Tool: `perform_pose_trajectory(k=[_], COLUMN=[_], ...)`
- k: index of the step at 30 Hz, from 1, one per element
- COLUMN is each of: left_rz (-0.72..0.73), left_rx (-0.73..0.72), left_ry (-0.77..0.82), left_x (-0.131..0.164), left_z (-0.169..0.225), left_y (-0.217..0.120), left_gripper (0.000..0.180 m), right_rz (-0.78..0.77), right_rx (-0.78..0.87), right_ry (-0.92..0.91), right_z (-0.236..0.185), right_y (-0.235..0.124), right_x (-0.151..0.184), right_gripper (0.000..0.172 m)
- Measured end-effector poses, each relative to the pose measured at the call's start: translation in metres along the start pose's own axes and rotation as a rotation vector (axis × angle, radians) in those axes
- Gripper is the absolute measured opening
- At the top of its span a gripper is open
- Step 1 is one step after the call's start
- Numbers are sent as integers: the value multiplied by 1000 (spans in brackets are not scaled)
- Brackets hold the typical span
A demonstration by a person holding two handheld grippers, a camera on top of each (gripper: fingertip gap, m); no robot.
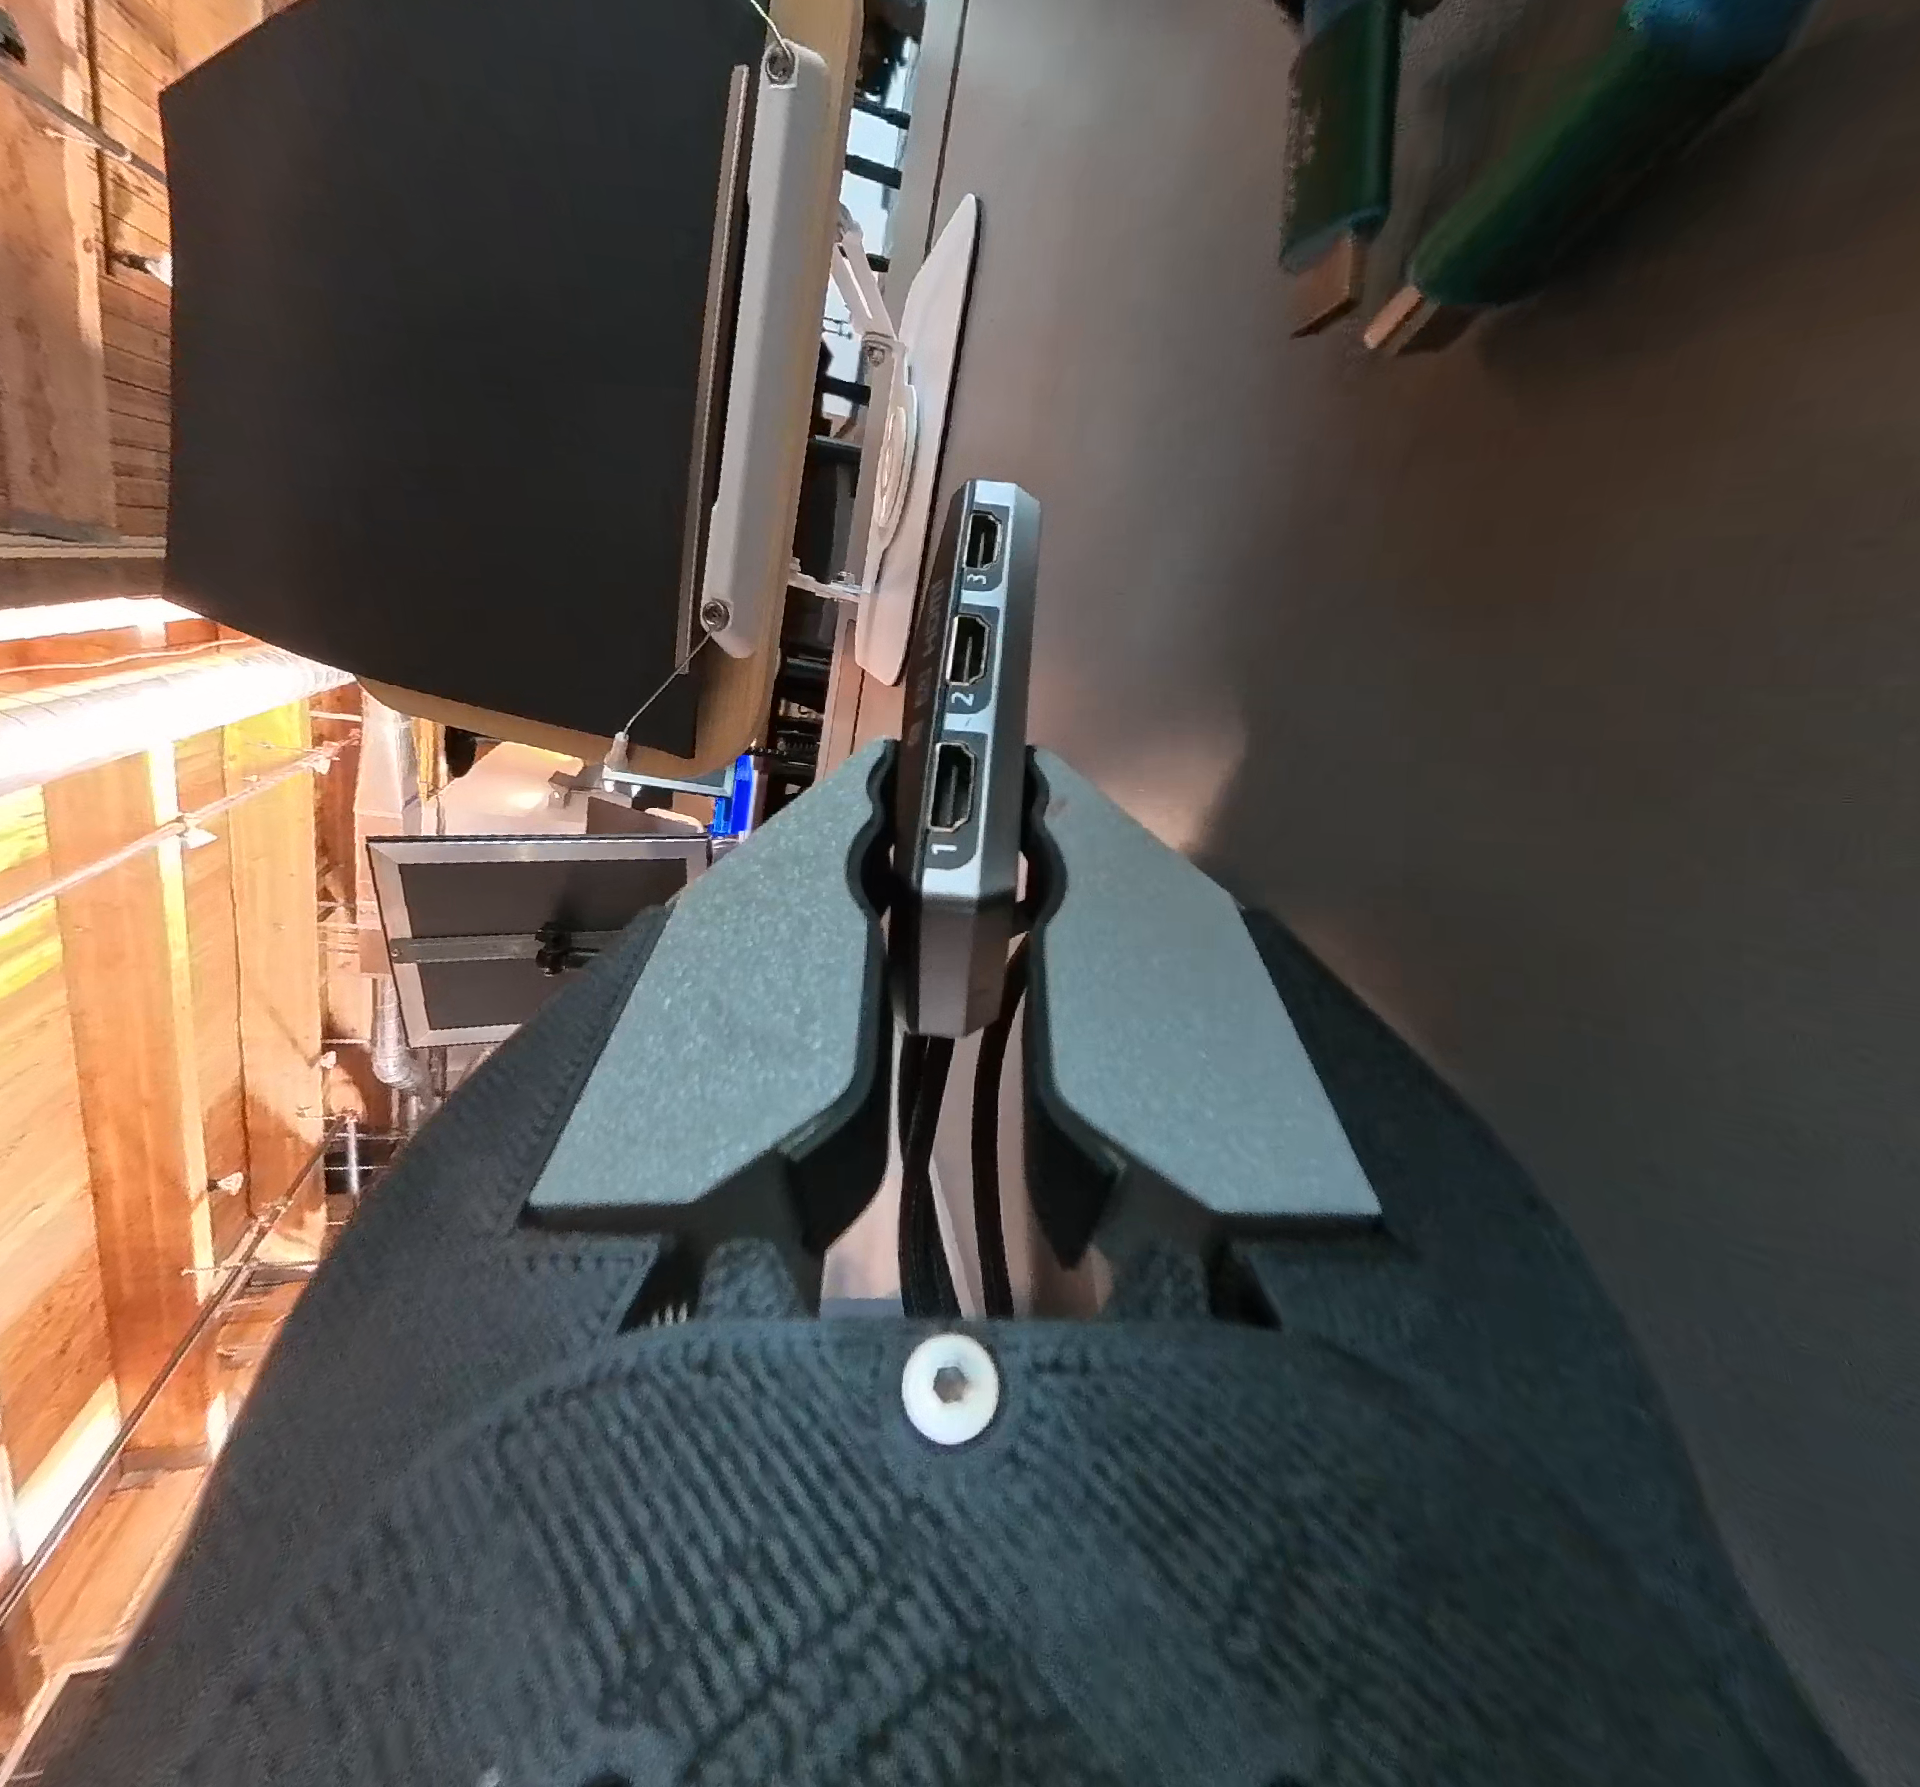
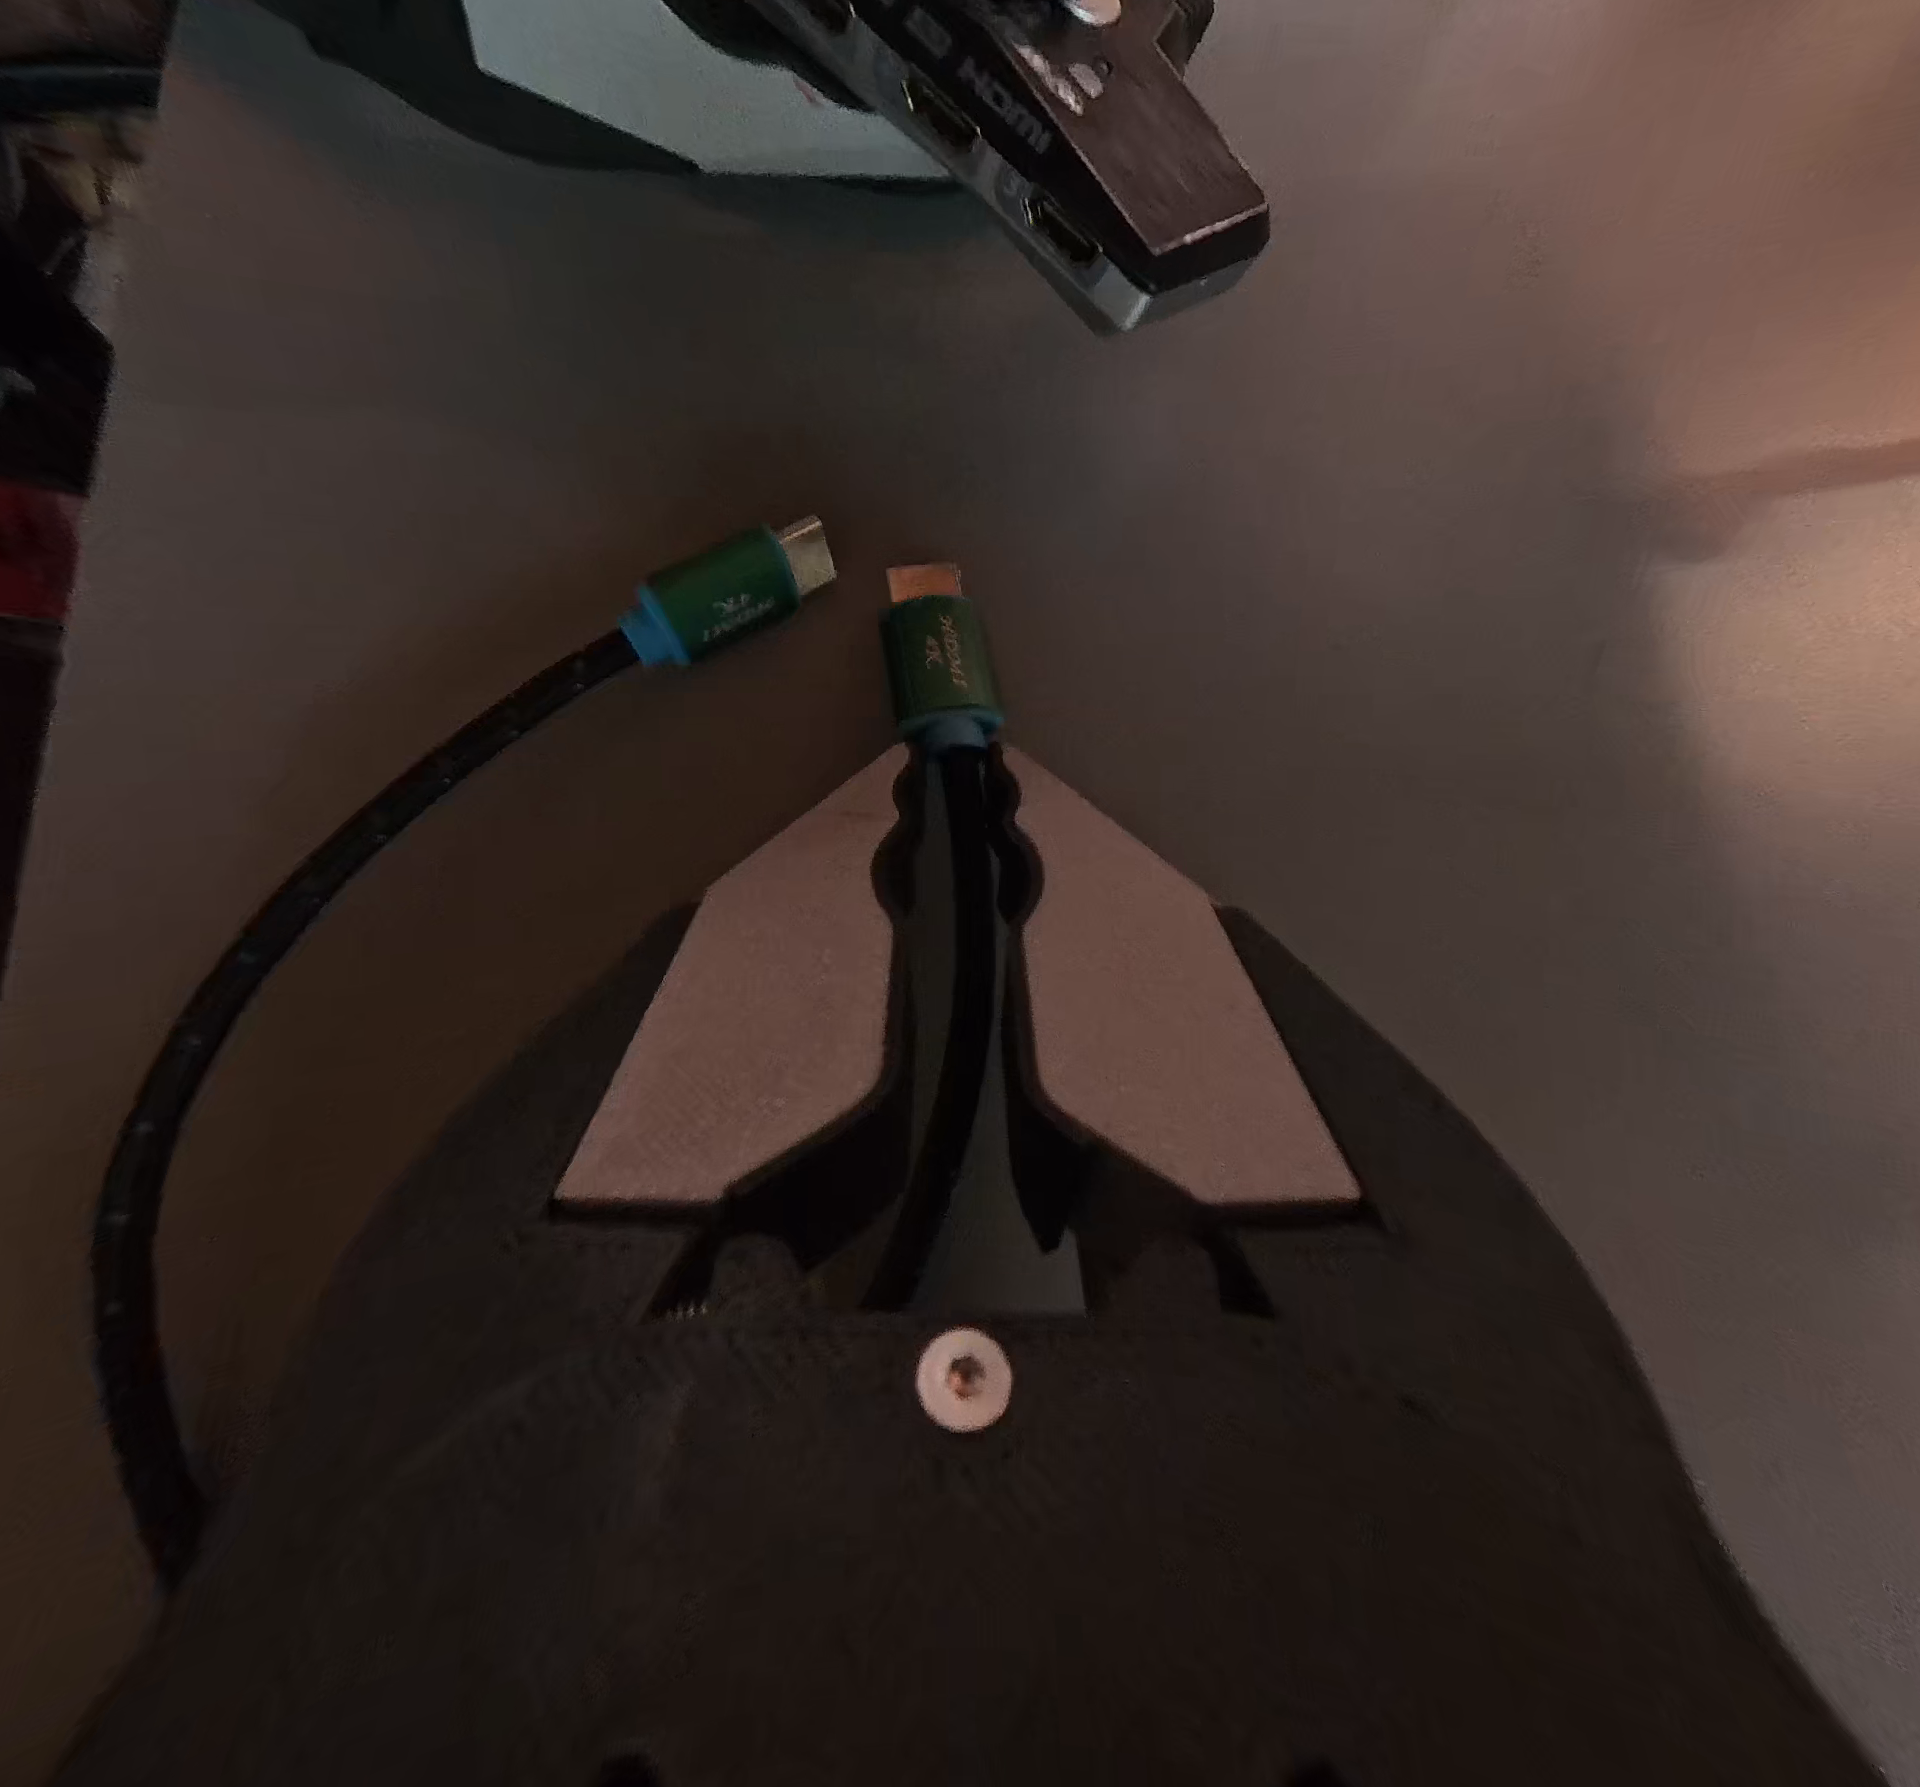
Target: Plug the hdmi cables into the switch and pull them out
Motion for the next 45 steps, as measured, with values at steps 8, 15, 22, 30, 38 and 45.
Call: perform_pose_trajectory(k=[8,15,22,30,38,45], left_rz=[-2,-3,-1,-4,-42,-56], left_rx=[0,-1,-1,-14,-88,-137], left_ry=[14,18,24,44,70,102], left_x=[-1,0,0,0,2,0], left_z=[2,2,3,4,-1,-1], left_y=[0,0,-1,-1,0,0], left_gripper=[19,19,19,19,19,19], right_rz=[30,12,58,63,223,240], right_rx=[-24,-21,-53,3,104,224], right_ry=[18,14,10,-12,203,306], right_z=[-3,0,1,-3,-4,-13], right_y=[4,9,10,14,3,15], right_x=[-6,0,-2,-11,-32,-52], right_gripper=[13,20,20,9,7,7])
Point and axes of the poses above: each gripper's, where its closed fingertips meet, y out along the fingers, x out of its underside, z = x × y across the jaws, the point moved 10 cm from there along -y, back along the fingers, and after that the axes turned 15 degrees about -y, right-handed, at the moved point
